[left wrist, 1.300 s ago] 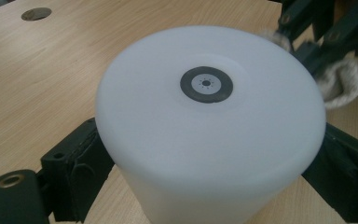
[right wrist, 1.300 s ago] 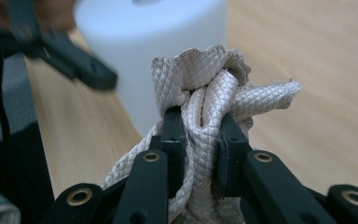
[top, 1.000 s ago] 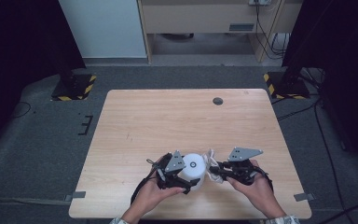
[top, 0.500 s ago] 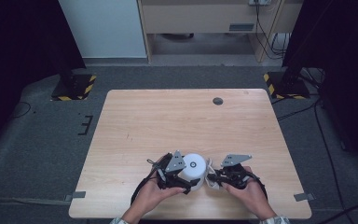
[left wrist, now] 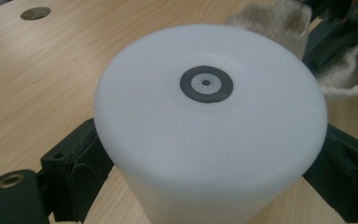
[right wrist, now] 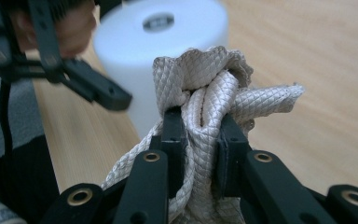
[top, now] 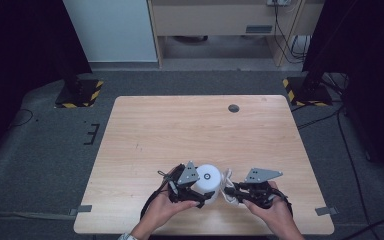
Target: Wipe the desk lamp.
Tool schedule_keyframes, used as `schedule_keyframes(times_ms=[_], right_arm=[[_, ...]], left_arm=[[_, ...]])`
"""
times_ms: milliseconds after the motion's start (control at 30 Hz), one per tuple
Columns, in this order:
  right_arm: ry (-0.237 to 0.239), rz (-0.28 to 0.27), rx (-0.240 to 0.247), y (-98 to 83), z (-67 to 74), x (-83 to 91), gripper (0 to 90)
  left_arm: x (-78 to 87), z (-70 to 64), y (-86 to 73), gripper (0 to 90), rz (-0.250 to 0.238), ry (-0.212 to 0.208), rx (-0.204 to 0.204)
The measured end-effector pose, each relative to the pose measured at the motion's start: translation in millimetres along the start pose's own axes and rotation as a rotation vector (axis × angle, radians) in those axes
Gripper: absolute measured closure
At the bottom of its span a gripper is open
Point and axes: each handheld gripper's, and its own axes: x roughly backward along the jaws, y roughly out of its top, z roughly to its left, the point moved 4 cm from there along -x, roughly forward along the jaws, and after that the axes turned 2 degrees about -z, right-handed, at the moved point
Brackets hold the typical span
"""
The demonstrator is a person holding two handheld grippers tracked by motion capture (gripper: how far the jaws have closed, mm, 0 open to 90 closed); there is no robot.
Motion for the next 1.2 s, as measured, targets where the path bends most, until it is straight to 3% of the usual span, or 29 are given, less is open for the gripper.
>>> schedule_keyframes(times_ms=[167, 467, 733, 900, 1067, 1200], right_arm=[[-0.006, -0.013, 0.009, 7.4, -1.1, 2.8, 76.9], [0.015, 0.002, 0.003, -5.5, 7.0, 1.2, 77.0], [0.008, -0.055, 0.038, 17.0, 13.3, 14.9, 76.9], [0.025, -0.039, 0.02, 4.1, 15.4, 7.4, 77.0], [0.041, 0.035, 0.036, -16.4, 23.4, -6.2, 76.9], [0.039, 0.03, 0.03, -15.7, 21.2, -5.8, 76.9]], left_arm=[[-0.1, 0.0, 0.0, 8.0, 0.0, 0.0, -0.001], [-0.3, -0.2, 0.1, 8.0, 0.001, 0.0, -0.002], [-0.3, -0.2, 0.1, 8.0, 0.001, 0.0, 0.0], [-0.5, -0.1, -0.1, 8.0, 0.002, -0.001, -0.002], [-0.8, -0.3, 0.1, 8.0, 0.003, 0.001, -0.002], [-0.6, 0.3, 0.0, 7.8, 0.001, 0.004, -0.001]])
